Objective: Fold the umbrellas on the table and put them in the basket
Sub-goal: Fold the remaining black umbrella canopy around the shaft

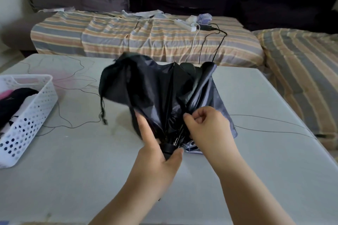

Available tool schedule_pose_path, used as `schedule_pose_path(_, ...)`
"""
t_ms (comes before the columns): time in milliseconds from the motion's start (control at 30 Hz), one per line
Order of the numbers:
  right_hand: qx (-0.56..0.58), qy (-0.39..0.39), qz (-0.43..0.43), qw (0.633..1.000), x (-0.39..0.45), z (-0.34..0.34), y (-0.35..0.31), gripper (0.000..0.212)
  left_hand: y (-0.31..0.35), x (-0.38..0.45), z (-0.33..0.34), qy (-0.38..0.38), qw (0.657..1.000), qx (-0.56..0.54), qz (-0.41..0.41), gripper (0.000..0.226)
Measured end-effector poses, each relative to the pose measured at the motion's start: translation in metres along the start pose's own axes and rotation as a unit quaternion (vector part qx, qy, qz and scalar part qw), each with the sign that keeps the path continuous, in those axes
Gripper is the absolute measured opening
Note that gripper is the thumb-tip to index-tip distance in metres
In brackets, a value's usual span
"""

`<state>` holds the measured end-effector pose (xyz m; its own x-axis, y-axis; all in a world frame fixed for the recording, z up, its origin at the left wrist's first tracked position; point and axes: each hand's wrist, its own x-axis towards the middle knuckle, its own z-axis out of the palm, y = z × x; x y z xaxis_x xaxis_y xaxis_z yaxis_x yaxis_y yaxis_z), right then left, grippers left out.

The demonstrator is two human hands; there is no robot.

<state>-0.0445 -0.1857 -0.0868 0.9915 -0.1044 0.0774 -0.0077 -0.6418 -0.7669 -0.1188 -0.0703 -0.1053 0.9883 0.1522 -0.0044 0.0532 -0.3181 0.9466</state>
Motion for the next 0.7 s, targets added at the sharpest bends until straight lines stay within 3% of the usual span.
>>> schedule_pose_path(100, -0.04, -0.046, 0.011, 0.998, 0.002, 0.0, 0.004, 0.038, 0.003, 0.0, -0.004, 0.022, 0.999, 0.021, 0.024, 0.124)
schedule_pose_path(333, 0.07, -0.087, -0.022, 0.993, 0.005, -0.007, 0.006, 0.041, 0.008, 0.002, -0.008, -0.067, 0.997, 0.022, -0.016, 0.086)
schedule_pose_path(533, 0.13, -0.084, -0.05, 0.987, 0.002, -0.01, 0.004, 0.041, 0.0, 0.012, -0.009, -0.08, 0.997, -0.005, -0.014, 0.078)
schedule_pose_path(633, 0.126, -0.106, -0.069, 0.984, 0.0, -0.01, 0.003, 0.04, 0.002, 0.014, -0.015, -0.136, 0.981, -0.11, -0.079, 0.066)
schedule_pose_path(700, 0.117, -0.129, -0.077, 0.982, 0.0, -0.008, 0.004, 0.04, 0.002, 0.016, -0.019, -0.195, 0.946, -0.216, -0.143, 0.057)
